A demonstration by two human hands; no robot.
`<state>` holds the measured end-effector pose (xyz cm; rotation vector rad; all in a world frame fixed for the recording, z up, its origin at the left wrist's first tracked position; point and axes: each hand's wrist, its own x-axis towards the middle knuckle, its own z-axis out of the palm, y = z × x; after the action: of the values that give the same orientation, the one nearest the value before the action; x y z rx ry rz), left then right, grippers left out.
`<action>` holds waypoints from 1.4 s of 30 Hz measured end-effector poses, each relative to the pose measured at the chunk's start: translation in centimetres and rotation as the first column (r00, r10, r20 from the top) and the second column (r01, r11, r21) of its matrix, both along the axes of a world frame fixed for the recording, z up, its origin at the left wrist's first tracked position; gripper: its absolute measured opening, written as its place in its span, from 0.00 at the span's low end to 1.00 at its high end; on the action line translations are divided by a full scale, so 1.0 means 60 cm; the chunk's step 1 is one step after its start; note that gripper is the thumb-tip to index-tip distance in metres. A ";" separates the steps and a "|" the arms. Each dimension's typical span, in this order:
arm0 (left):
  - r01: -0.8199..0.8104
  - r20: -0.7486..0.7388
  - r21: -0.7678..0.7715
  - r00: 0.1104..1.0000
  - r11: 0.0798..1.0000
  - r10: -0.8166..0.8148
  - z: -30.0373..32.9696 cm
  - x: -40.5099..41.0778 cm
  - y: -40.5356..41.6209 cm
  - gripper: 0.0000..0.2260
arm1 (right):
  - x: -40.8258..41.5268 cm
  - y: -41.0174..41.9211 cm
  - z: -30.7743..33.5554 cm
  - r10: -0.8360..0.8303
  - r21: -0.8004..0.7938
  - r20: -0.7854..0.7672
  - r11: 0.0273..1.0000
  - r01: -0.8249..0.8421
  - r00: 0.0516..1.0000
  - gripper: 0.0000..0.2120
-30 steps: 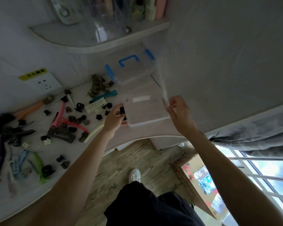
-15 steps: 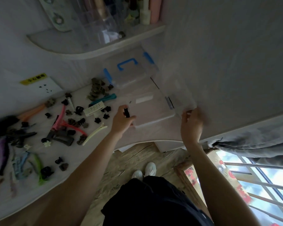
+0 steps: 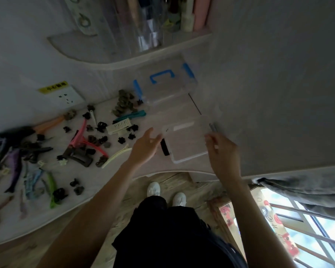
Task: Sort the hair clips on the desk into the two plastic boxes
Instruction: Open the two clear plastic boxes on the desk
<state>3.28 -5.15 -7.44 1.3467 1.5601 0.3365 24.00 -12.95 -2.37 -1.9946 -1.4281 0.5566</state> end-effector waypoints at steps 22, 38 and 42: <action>-0.201 0.417 -0.212 0.867 0.956 0.275 0.000 -0.068 0.170 0.12 | -0.072 0.189 -0.084 0.375 -0.050 0.481 0.914 -0.402 0.793 0.11; -0.289 0.409 0.032 0.877 0.957 0.251 0.008 -0.116 0.126 0.19 | -0.014 0.280 -0.058 0.124 -0.209 0.094 0.972 -0.102 0.988 0.17; -0.311 0.490 -0.051 0.820 0.949 0.294 0.008 -0.111 0.117 0.20 | -0.075 0.241 -0.020 0.408 -0.021 0.275 0.908 -0.419 0.870 0.19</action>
<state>-3.40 1.90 -6.98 0.9268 1.3246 0.8408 19.52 1.49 -3.56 -1.7862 -2.0489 0.4342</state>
